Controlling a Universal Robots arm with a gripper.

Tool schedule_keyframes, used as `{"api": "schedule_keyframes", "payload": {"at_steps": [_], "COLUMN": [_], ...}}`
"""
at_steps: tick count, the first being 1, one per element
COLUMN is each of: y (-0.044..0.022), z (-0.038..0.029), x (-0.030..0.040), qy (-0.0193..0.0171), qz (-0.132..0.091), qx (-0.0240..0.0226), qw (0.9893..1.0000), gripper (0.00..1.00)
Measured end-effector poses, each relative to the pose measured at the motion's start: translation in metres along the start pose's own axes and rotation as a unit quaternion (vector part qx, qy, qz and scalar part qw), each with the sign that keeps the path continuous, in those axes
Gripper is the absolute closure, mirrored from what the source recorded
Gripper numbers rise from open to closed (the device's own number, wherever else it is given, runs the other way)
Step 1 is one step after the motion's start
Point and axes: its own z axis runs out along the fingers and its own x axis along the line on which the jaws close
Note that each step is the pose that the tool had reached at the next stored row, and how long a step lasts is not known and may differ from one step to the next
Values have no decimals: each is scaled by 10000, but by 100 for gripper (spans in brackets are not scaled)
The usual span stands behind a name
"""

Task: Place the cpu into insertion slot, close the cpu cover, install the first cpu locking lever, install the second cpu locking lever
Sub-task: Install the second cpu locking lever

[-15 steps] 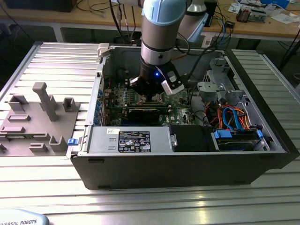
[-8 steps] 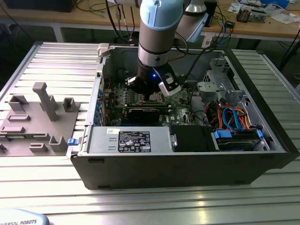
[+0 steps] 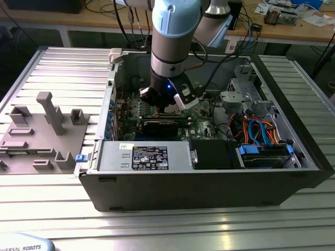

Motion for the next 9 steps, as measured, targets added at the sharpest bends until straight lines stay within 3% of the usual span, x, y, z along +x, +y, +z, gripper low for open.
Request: {"api": "schedule_keyframes", "payload": {"at_steps": [9], "y": [-27], "z": [181], "x": [107], "qy": [-2], "qz": [-1], "qx": [-14], "qw": [10000], "gripper": [89]}}
